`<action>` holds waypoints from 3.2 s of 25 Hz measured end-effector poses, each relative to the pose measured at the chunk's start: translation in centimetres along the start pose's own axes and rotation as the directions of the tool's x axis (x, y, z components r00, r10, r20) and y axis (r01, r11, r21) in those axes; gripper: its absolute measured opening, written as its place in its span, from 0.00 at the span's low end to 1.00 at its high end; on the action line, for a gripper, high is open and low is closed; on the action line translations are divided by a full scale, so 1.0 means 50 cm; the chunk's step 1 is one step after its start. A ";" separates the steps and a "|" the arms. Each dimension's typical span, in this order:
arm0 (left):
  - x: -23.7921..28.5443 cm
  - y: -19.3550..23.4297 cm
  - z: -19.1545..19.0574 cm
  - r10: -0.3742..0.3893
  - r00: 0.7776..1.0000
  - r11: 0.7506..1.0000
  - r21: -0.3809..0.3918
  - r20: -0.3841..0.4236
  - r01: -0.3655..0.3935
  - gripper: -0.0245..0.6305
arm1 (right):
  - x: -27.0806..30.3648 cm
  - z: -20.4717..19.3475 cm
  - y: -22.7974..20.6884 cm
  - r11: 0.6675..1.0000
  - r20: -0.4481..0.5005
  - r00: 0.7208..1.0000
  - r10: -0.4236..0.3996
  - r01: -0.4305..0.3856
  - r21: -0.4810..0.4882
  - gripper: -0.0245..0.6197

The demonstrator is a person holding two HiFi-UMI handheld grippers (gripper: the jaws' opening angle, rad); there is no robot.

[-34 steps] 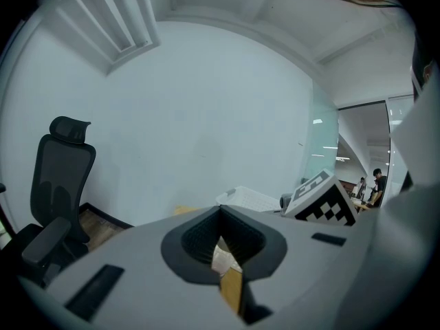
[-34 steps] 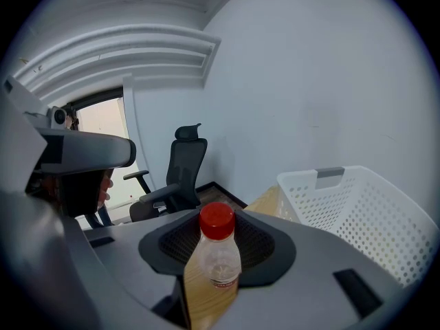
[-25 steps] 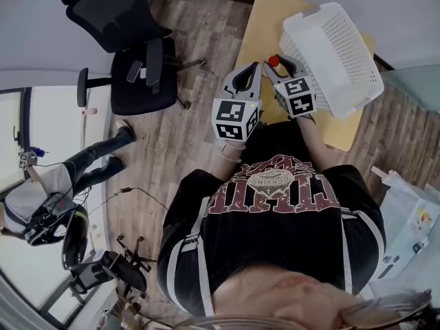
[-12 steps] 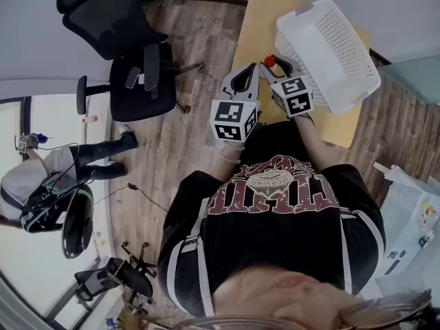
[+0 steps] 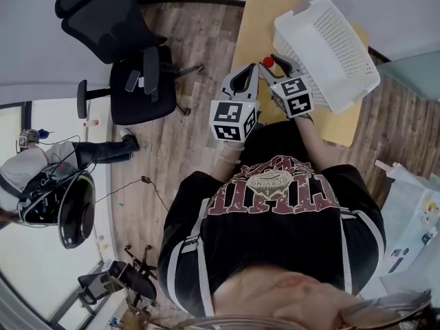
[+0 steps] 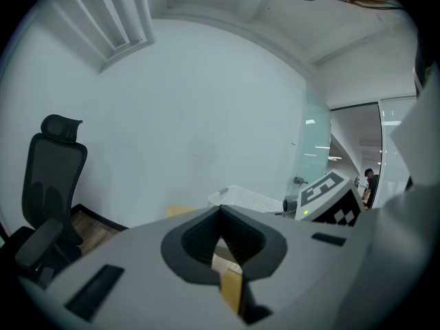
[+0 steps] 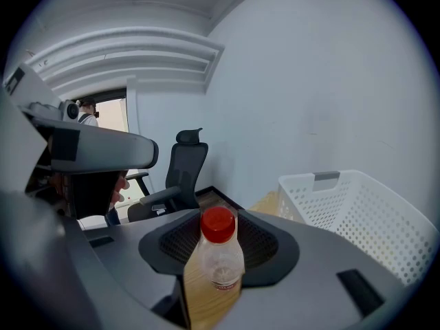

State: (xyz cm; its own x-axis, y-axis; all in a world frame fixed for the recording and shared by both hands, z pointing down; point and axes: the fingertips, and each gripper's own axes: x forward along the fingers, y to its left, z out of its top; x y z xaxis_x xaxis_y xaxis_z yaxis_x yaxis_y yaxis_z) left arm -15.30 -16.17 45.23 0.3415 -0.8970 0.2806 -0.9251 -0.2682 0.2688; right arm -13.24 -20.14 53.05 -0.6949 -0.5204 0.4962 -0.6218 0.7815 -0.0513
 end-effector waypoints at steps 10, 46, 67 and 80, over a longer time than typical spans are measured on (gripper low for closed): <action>0.009 -0.002 0.000 -0.017 1.000 1.000 0.008 -0.004 0.017 0.11 | -0.014 0.018 0.000 1.000 0.034 0.999 -0.003 0.002 0.006 0.29; 0.016 -0.047 -0.005 -0.067 0.998 0.997 0.024 -0.006 0.067 0.11 | -0.114 0.087 -0.030 0.996 0.193 0.978 -0.085 0.082 0.025 0.12; 0.075 -0.137 0.005 -0.160 0.987 0.984 0.075 -0.027 0.161 0.11 | -0.193 0.075 -0.108 0.983 0.228 0.958 -0.172 0.153 0.097 0.07; 0.109 -0.202 0.006 -0.258 0.964 0.959 0.104 -0.057 0.263 0.11 | -0.250 0.053 -0.163 0.958 0.224 0.936 -0.272 0.241 0.156 0.07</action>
State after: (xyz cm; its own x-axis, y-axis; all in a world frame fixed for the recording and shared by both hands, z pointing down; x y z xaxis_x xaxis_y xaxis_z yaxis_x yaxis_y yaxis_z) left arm -4.13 -18.45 43.75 0.5779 -0.7757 0.2537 -0.8147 -0.5298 0.2359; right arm -0.42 -20.93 44.96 -0.5619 -0.7769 0.2839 -0.8197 0.5691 -0.0648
